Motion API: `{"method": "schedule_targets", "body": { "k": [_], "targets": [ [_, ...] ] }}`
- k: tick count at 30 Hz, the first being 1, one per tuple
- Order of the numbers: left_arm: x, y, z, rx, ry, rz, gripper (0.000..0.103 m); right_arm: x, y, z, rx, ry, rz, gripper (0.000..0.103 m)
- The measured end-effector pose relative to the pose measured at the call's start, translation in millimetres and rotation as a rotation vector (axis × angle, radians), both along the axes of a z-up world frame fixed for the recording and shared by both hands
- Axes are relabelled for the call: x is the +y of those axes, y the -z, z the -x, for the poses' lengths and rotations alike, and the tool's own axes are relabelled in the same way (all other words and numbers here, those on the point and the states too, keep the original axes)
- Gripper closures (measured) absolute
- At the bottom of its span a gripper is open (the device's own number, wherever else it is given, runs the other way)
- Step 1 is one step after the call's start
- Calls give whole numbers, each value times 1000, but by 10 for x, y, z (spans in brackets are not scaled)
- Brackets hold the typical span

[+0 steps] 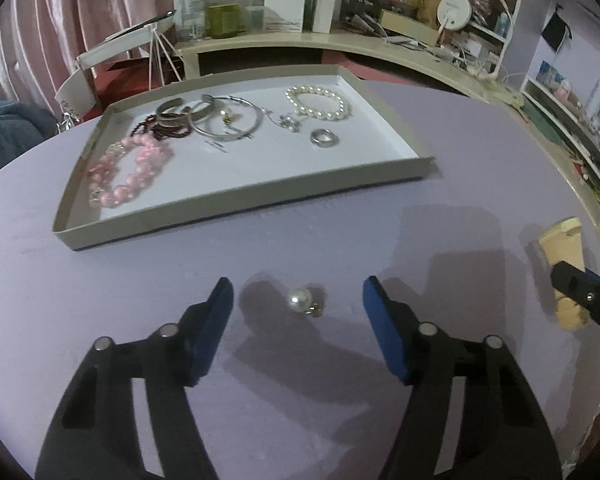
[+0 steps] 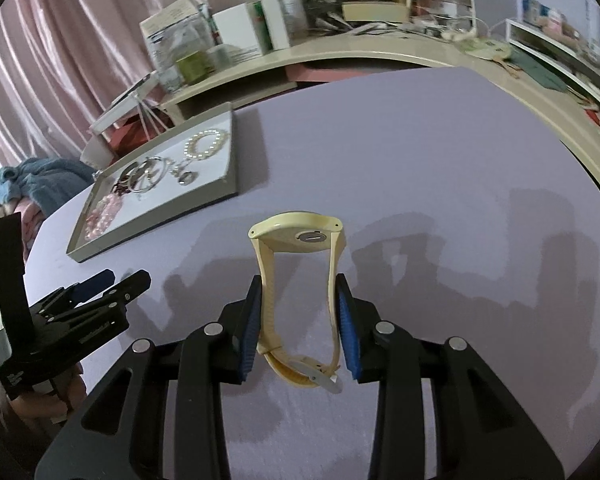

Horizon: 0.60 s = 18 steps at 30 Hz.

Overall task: Organize jewelry
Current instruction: 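Grasp the second pearl earring with the left tool while the right tool lifts the watch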

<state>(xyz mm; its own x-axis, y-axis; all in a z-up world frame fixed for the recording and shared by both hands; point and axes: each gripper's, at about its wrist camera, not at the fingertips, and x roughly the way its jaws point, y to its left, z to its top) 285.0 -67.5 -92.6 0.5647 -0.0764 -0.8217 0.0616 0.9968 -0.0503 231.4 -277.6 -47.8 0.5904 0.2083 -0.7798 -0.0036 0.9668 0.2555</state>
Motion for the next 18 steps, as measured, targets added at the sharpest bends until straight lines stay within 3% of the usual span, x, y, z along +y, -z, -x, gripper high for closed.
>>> {"method": "schedule_targets", "body": {
  "k": [6,10,18],
  "targets": [
    [-84,40,-13,-15,-1,-34,57,-76,8,41,7,25,4,66],
    [-91,35,-7,-27,-1,-38,89,-82,3,59,6,27,6,66],
    [30,19,88,-26,1,-7,90,-21,-25,52,3,-2,-2,66]
  ]
}}
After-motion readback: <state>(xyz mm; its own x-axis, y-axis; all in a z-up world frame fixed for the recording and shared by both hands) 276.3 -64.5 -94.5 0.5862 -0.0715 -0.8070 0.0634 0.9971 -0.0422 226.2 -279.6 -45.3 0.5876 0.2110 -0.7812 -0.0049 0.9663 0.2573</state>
